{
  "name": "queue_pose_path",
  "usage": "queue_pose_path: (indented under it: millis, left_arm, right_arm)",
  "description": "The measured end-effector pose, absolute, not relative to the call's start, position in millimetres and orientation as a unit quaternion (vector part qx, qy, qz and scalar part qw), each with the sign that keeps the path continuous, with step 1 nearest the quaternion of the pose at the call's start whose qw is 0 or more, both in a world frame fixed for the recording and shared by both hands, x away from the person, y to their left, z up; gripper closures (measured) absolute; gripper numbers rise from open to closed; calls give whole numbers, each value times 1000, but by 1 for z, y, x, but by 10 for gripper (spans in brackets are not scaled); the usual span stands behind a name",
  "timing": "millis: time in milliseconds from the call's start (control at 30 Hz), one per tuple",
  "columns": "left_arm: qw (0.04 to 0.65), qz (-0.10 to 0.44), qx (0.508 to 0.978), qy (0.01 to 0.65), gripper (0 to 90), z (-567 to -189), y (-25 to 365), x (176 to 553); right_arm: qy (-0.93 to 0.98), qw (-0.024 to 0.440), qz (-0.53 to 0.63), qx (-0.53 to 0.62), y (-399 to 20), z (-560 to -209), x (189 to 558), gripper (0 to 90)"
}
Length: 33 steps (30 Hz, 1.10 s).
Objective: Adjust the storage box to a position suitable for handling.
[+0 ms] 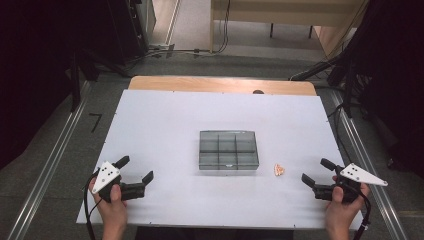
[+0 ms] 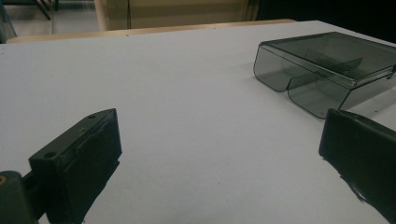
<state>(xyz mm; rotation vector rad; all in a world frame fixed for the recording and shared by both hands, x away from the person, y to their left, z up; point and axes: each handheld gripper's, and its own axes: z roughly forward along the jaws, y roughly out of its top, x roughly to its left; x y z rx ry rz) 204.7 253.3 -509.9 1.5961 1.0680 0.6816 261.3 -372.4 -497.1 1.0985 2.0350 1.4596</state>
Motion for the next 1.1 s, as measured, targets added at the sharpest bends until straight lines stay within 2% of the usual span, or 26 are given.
queue_pose_path:
  millis: [267,533,1100]
  left_arm:
    - [520,284,672,444,0,-510,252,205]
    - [516,277,681,440,0,-510,251,207]
    - [526,264,685,430,0,-511,252,207]
  right_arm:
    - [729,177,538,384,-372,-493,257,0]
    - [749,177,527,362,-348,-477,257,0]
    - [789,148,489,343,-276,-437,300,0]
